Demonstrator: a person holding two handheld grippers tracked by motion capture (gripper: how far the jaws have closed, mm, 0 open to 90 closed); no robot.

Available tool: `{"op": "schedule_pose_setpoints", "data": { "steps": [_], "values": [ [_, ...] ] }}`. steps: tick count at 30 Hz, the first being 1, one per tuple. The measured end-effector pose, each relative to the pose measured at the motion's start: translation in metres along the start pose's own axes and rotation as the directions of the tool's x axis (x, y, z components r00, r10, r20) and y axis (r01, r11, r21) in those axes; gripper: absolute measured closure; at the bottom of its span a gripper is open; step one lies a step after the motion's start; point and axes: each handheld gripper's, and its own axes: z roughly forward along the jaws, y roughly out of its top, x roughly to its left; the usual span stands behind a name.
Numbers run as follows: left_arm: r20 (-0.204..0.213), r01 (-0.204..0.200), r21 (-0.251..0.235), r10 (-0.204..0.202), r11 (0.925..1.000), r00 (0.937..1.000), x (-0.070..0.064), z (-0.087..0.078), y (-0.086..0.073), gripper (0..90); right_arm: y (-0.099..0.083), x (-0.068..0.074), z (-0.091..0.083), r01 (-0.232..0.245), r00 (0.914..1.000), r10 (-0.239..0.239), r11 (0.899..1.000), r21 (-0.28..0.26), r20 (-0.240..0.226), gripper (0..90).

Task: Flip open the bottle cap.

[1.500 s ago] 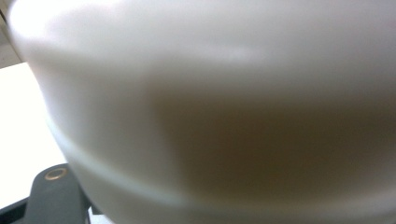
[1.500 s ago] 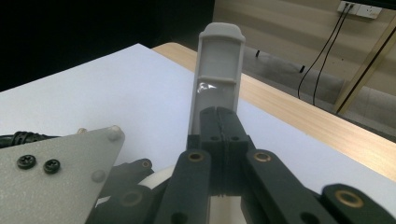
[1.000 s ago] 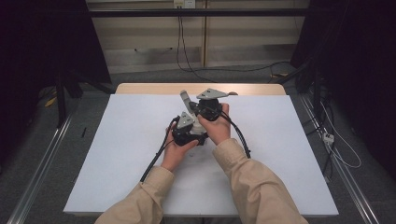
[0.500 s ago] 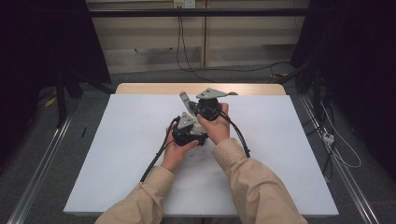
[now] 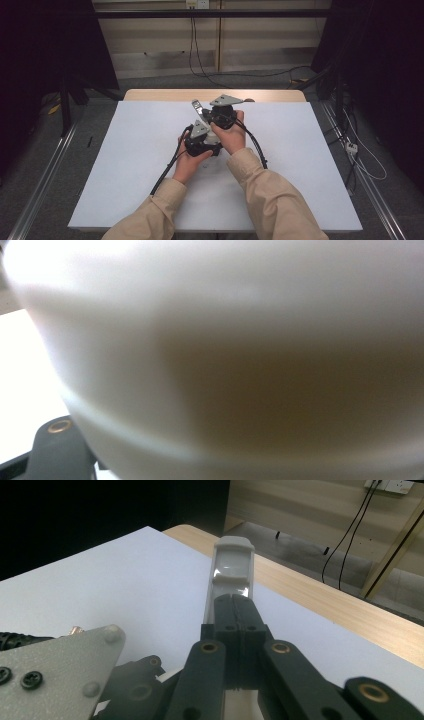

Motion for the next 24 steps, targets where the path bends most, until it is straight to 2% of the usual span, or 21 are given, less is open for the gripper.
{"op": "schedule_pose_setpoints", "data": {
  "steps": [3,4,10,13,24],
  "values": [
    [0.0,0.0,0.0,0.0,1.0,1.0,-0.0001,0.0,0.0,18.8,-0.0002,0.0002,0.0005,0.006,1.0,-0.006,1.0,0.001,0.003,90.0],
    [-0.019,0.0,-0.002,0.0,1.0,0.9998,-0.001,0.0001,-0.0001,18.8,-0.0002,0.0002,0.0005,0.006,1.0,-0.006,1.0,0.001,0.003,90.0],
    [-0.02,-0.002,-0.001,0.002,1.0,0.9998,-0.0011,0.0001,0.0,18.8,-0.0002,0.0001,0.0004,0.003,1.0,-0.003,1.0,0.002,0.002,90.0],
    [0.006,0.006,0.001,-0.006,1.0,1.0,-0.0011,0.0004,-0.0002,18.8,-0.0002,0.0001,0.0006,0.007,1.0,-0.007,1.0,0.003,0.002,90.0],
    [0.004,0.004,0.0,-0.004,1.0,1.0,-0.0016,0.0005,-0.0002,18.8,0.0011,0.0012,0.0025,0.015,0.9999,-0.015,1.0,0.017,-0.004,90.0]
  ]
}}
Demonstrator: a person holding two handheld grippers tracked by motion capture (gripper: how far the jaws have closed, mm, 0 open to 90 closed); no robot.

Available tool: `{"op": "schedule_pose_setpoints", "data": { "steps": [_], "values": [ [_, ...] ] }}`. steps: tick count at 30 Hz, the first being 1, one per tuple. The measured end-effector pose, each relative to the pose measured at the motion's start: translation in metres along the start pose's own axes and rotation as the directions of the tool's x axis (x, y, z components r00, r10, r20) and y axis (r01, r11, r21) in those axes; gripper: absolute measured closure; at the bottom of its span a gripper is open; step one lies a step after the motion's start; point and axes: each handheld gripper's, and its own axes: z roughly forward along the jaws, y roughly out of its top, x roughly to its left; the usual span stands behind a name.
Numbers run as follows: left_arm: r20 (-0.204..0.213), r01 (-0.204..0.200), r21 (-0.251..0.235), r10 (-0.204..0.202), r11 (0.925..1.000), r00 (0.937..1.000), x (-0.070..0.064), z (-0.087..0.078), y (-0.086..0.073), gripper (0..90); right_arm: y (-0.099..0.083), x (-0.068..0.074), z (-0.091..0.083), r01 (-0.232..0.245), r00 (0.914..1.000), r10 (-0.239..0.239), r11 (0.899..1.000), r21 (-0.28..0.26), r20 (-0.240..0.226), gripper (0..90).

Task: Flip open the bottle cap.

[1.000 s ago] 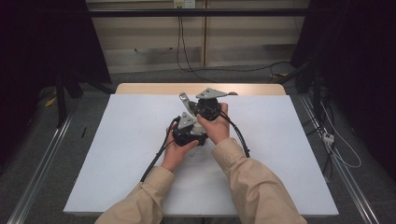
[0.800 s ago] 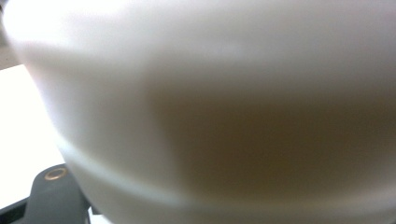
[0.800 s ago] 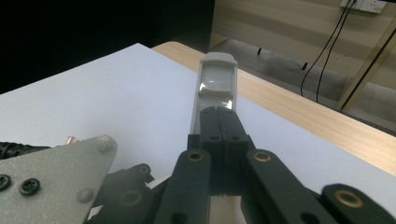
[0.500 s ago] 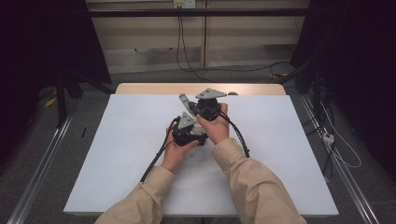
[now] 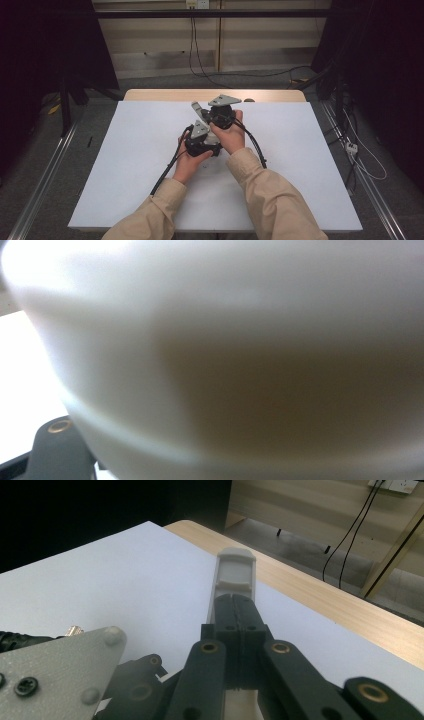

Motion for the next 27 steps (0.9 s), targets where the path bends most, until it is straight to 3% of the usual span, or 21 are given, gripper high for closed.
{"op": "schedule_pose_setpoints", "data": {
  "steps": [5,8,11,12,15,21,23,27],
  "values": [
    [0.001,0.003,0.001,-0.003,1.0,1.0,0.0004,-0.0001,0.0,18.7,0.0007,0.0006,0.0006,0.008,1.0,-0.008,1.0,0.007,0.005,90.0],
    [-0.026,-0.004,-0.001,0.004,1.0,0.9997,0.0004,-0.0004,0.0001,18.7,0.0013,0.002,0.0013,0.027,0.9996,-0.027,1.0,0.013,0.004,90.0],
    [-0.026,-0.003,-0.001,0.003,1.0,0.9997,0.0004,-0.0005,0.0001,18.7,0.0012,0.0024,0.0012,0.037,0.9993,-0.037,0.999,0.015,0.002,90.0],
    [-0.007,-0.004,0.001,0.004,1.0,1.0,0.0013,-0.0006,0.0001,18.7,0.0013,0.0026,0.0012,0.041,0.9992,-0.041,0.999,0.016,0.003,90.0],
    [-0.027,-0.005,-0.001,0.005,1.0,0.9996,0.0004,-0.0005,0.0001,18.6,0.0012,0.0026,0.0011,0.043,0.9991,-0.043,0.999,0.016,0.004,90.0],
    [-0.02,0.001,-0.005,-0.001,1.0,0.9998,0.0001,-0.0005,0.0,18.3,0.0008,0.0017,0.0005,0.028,0.9996,-0.028,1.0,0.011,-0.001,90.0],
    [0.011,0.007,-0.006,-0.007,1.0,0.9999,0.0012,-0.0005,0.0001,17.8,0.0008,0.001,0.0001,0.022,0.9998,-0.022,1.0,0.01,-0.002,90.0],
    [0.002,0.016,-0.014,-0.016,0.9998,0.9999,0.0012,-0.001,0.0002,15.5,0.0004,-0.0001,-0.0007,0.016,0.9998,-0.016,1.0,0.008,-0.008,90.0]
  ]
}}
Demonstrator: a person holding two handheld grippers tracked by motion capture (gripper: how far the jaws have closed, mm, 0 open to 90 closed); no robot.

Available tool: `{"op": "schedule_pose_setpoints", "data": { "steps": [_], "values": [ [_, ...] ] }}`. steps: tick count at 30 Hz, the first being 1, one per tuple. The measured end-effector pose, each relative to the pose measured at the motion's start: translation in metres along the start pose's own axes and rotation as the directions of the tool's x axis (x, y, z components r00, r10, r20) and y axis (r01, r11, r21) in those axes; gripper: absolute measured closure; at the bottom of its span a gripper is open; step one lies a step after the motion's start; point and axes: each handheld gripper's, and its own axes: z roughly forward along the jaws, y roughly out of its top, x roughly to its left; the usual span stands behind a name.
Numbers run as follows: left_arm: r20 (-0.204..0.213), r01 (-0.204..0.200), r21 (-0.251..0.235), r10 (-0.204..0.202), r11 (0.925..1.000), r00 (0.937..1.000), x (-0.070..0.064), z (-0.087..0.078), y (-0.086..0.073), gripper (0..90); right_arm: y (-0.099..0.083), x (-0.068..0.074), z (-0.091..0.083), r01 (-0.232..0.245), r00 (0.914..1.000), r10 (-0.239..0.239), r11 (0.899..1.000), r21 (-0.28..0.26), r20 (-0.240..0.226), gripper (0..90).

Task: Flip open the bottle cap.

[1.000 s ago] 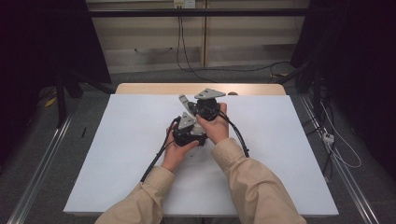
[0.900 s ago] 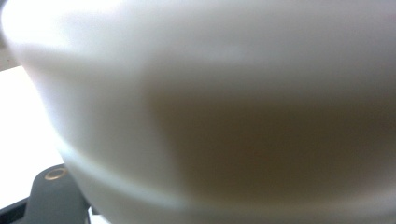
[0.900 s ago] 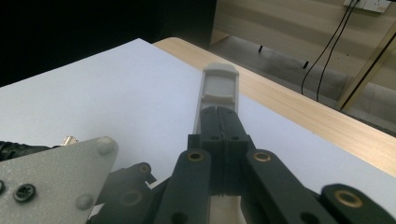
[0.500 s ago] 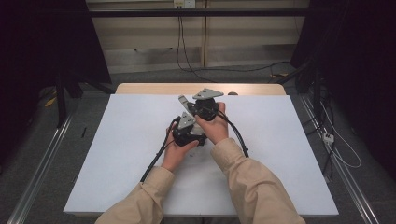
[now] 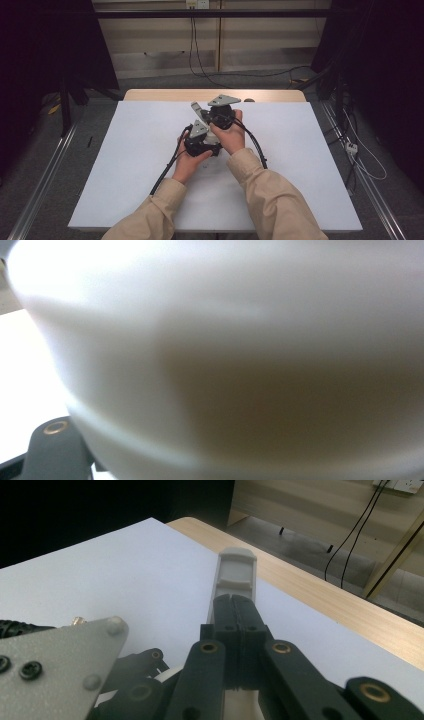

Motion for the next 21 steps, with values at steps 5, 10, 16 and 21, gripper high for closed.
{"op": "schedule_pose_setpoints", "data": {
  "steps": [5,10,16,21],
  "values": [
    [0.006,0.006,0.017,-0.006,0.9998,1.0,0.004,-0.003,0.0,10.5,0.0,0.0,-0.002,-0.003,1.0,0.003,1.0,-0.001,-0.002,87.8],
    [0.022,0.026,0.023,-0.027,0.9994,0.9994,0.005,-0.007,-0.002,9.2,-0.002,-0.001,-0.005,-0.023,0.9997,0.023,1.0,-0.013,-0.009,80.9],
    [0.032,0.027,0.035,-0.028,0.999,0.9991,0.005,-0.014,-0.004,8.7,0.001,-0.001,-0.011,-0.038,0.9993,0.038,0.999,-0.026,-0.004,68.4],
    [0.039,0.032,0.037,-0.033,0.9988,0.9987,0.008,-0.025,-0.005,7.7,0.004,-0.001,-0.018,-0.044,0.999,0.044,0.999,-0.019,0.002,56.3]
  ]
}}
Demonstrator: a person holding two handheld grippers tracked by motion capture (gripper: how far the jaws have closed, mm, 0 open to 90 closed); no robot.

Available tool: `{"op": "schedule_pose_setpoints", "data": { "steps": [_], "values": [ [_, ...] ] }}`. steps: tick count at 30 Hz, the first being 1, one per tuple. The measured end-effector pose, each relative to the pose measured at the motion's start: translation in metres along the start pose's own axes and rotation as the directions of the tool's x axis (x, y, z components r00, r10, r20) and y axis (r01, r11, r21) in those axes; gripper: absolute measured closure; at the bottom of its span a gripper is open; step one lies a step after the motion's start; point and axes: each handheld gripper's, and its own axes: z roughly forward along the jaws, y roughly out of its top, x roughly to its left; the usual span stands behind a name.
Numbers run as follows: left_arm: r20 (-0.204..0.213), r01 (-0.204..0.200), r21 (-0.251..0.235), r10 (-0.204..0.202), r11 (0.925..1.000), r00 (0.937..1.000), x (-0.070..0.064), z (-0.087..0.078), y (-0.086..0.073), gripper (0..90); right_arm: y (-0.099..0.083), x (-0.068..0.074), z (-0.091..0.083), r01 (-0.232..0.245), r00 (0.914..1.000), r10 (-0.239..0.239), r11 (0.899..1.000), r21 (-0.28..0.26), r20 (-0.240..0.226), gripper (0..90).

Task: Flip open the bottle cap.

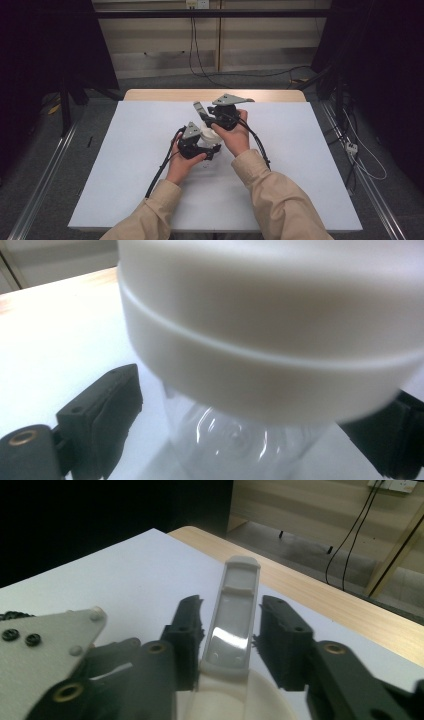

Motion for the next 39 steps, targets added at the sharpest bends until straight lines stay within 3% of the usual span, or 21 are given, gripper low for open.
{"op": "schedule_pose_setpoints", "data": {
  "steps": [5,8,13,24,39],
  "values": [
    [0.024,0.017,-0.002,-0.016,0.9999,0.9996,0.001,-0.009,-0.001,6.9,0.001,0.0,-0.01,-0.023,0.9994,0.023,1.0,0.007,-0.027,46.3],
    [0.045,0.029,0.011,-0.029,0.9995,0.9986,0.003,-0.016,-0.002,6.9,-0.001,0.003,-0.016,-0.029,0.9985,0.03,0.999,0.026,-0.046,34.0],
    [0.039,0.025,0.008,-0.026,0.9996,0.9989,0.004,-0.029,0.0,6.8,-0.006,0.004,-0.03,-0.03,0.9981,0.03,0.999,0.016,-0.053,23.8],
    [0.032,0.021,0.01,-0.021,0.9997,0.9992,0.008,-0.059,-0.003,6.4,-0.027,-0.004,-0.052,-0.028,0.9985,0.028,1.0,0.009,-0.048,18.2],
    [0.018,0.04,0.03,-0.04,0.9988,0.999,0.015,-0.084,-0.015,6.5,-0.063,-0.008,-0.07,-0.013,0.9993,0.013,1.0,0.02,-0.036,17.0]
  ]
}}
